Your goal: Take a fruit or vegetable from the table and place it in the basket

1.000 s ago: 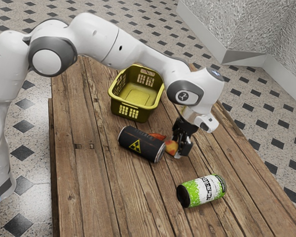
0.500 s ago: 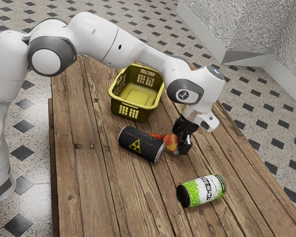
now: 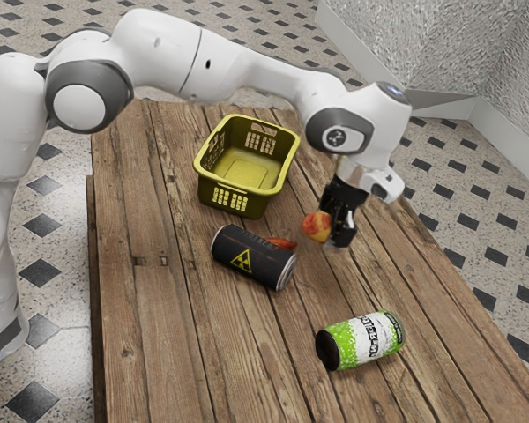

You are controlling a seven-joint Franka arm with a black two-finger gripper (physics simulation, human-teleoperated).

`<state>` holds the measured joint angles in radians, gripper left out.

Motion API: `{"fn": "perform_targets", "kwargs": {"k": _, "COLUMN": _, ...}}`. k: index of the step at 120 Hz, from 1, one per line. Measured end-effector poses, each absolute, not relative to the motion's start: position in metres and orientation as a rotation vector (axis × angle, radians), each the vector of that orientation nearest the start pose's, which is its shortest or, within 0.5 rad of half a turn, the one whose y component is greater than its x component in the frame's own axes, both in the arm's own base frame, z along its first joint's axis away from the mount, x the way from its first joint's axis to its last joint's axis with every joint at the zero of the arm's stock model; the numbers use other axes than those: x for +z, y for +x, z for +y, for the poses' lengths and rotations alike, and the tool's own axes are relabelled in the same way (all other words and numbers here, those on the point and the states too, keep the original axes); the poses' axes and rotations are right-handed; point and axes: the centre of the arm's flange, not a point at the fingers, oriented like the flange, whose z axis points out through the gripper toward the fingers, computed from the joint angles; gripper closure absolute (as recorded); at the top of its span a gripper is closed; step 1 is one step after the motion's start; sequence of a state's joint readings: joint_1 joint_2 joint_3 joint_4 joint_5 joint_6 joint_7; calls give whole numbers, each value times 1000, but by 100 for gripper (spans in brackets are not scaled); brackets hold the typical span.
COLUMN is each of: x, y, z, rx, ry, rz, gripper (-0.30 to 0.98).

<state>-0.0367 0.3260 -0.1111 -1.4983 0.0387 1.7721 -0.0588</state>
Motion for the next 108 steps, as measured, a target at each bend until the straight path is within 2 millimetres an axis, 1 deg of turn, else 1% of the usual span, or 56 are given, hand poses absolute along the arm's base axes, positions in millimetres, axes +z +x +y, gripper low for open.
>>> {"fn": "perform_targets", "kwargs": {"k": 7, "x": 485, "y": 648, "z": -83, "rx": 83, "ry": -3127, "rz": 144, "gripper": 51}}
{"fn": "perform_targets", "kwargs": {"k": 14, "x": 497, "y": 649, "z": -81, "rx": 73, "ry": -3120, "rz": 141, "gripper": 51}}
{"fn": "perform_targets", "kwargs": {"k": 25, "x": 516, "y": 647, "z": -70, "rx": 69, "ry": -3105, "rz": 113, "gripper": 52}}
{"fn": "perform_targets", "kwargs": {"k": 37, "x": 530, "y": 640, "z": -58, "rx": 94, "ry": -3090, "rz": 82, "gripper": 52}}
{"fn": "perform_targets", "kwargs": {"k": 50, "x": 542, "y": 631, "z": -50, "rx": 121, "ry": -3078, "rz": 64, "gripper": 52}}
{"fn": "perform_targets", "kwargs": {"k": 58, "x": 550, "y": 625, "z": -38, "rx": 134, "ry": -3065, "rz": 32, "gripper": 53}}
{"fn": "perform_targets", "kwargs": {"k": 67, "x": 556, "y": 620, "z": -21, "rx": 154, "ry": -3054, "rz": -10, "gripper": 53}}
{"fn": "perform_targets", "kwargs": {"k": 76, "x": 560, "y": 615, "z": -10, "rx": 178, "ry": -3046, "rz": -40, "gripper": 53}}
{"fn": "perform_targets", "kwargs": {"k": 98, "x": 558, "y": 609, "z": 29, "rx": 235, "ry": -3027, "rz": -128, "gripper": 53}}
{"fn": "perform_targets", "kwargs": {"k": 108, "x": 557, "y": 606, "z": 50, "rx": 254, "ry": -3020, "rz": -168, "gripper": 53}}
